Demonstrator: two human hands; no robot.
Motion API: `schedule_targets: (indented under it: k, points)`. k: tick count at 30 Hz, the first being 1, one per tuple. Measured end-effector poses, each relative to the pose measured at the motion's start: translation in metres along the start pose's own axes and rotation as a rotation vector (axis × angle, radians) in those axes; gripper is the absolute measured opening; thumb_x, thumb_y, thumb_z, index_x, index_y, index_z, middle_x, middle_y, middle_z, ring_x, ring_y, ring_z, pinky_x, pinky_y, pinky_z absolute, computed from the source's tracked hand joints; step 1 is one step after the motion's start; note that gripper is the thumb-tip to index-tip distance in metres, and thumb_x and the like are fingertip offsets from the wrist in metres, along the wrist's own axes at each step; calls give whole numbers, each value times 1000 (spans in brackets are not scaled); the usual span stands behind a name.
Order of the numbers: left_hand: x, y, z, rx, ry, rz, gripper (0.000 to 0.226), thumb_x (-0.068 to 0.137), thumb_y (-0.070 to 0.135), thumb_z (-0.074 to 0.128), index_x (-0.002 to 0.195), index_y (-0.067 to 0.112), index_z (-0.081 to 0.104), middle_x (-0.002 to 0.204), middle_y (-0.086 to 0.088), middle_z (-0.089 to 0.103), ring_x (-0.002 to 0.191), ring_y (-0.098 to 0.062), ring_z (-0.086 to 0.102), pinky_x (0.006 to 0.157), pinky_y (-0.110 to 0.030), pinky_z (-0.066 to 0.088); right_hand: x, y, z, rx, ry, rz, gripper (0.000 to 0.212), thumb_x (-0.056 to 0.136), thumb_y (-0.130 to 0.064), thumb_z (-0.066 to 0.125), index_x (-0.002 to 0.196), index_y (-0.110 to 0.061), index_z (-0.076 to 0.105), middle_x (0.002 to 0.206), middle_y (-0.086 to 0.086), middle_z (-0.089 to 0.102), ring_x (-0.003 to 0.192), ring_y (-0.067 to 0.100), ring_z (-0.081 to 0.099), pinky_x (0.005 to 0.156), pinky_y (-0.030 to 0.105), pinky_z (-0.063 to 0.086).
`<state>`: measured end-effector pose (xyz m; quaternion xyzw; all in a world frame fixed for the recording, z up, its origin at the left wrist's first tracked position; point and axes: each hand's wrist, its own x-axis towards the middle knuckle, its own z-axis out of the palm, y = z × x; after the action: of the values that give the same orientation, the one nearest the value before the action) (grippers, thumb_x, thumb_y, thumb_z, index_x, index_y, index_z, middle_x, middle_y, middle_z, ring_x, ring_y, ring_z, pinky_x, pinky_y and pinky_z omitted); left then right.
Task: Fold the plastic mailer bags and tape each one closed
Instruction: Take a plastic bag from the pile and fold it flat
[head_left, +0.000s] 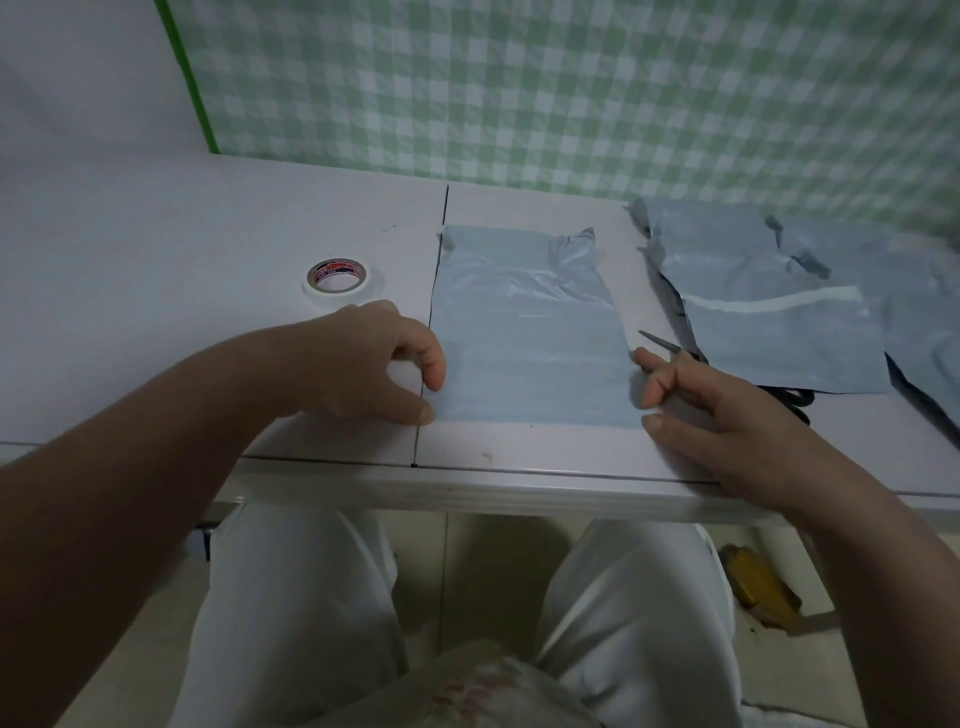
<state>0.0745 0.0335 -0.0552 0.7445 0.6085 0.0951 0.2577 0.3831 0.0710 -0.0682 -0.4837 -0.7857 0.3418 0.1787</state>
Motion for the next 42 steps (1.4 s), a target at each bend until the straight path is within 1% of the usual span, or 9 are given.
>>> schedule_targets:
  k: [2, 5, 8, 11, 14, 21, 27, 33, 42]
  points:
    - [-2, 2, 0, 6, -21, -20, 23, 49, 57, 62, 70, 50, 55, 90, 4, 48, 82, -13, 51, 72, -27, 41, -1, -1, 0, -22, 10, 2, 21, 87, -3, 59, 84, -24, 59, 136, -18, 47, 133, -7, 33, 94, 8, 28]
    - [-4, 7, 3, 91, 3, -43, 27, 48, 59, 52, 74, 49, 53, 92, 8, 46, 93, -15, 50, 88, -37, 43, -5, -7, 5, -81, 192, -10, 29, 84, -1, 61, 77, -28, 64, 119, -16, 59, 117, -7, 48, 82, -7, 28]
    - [-4, 23, 16, 109, 215, 79, 26, 63, 37, 53, 84, 36, 68, 95, 8, 56, 92, -18, 56, 88, -37, 45, -9, -22, 24, -139, 392, -177, 27, 83, -6, 66, 81, -32, 66, 108, -16, 62, 100, -18, 52, 85, -8, 30]
    - [-3, 40, 38, 208, 392, 326, 31, 75, 23, 47, 88, 20, 75, 94, -1, 68, 81, -28, 63, 74, -39, 52, -13, -28, 55, -225, 333, -356, 22, 86, -24, 54, 99, -25, 72, 115, -14, 64, 113, -1, 57, 101, 15, 40]
    - [-4, 44, 56, 325, 389, 442, 36, 77, 12, 40, 87, 14, 75, 87, -4, 71, 72, -28, 65, 62, -39, 55, -16, -25, 74, -289, 320, -412, 30, 90, -27, 48, 104, -18, 72, 118, -3, 67, 117, 15, 59, 100, 36, 47]
    - [-14, 32, 64, 415, 428, 361, 35, 83, 23, 45, 105, 26, 72, 112, 7, 69, 105, -25, 60, 89, -35, 42, -19, -24, 82, -371, 393, -356, 28, 90, -29, 50, 103, -20, 73, 120, -6, 65, 120, 10, 55, 105, 33, 41]
    - [-24, 16, 58, 345, 442, 337, 34, 84, 28, 46, 106, 27, 73, 116, 9, 67, 116, -29, 56, 98, -42, 42, -21, -13, 76, -347, 483, -304, 26, 89, -30, 49, 93, -19, 73, 119, -6, 65, 119, 11, 56, 106, 35, 41]
    - [-38, -1, 50, 245, 439, 273, 38, 86, 32, 40, 105, 25, 73, 117, 8, 67, 116, -29, 56, 95, -51, 45, -26, -5, 72, -321, 611, -255, 26, 87, -29, 49, 85, -17, 73, 114, -1, 68, 116, 17, 59, 105, 40, 42]
    - [-47, -9, 44, 206, 464, 292, 39, 84, 29, 40, 101, 21, 74, 111, 6, 68, 100, -26, 56, 80, -48, 50, -29, 4, 78, -315, 782, -116, 36, 88, -33, 47, 93, -10, 75, 109, 1, 70, 112, 18, 62, 103, 36, 43]
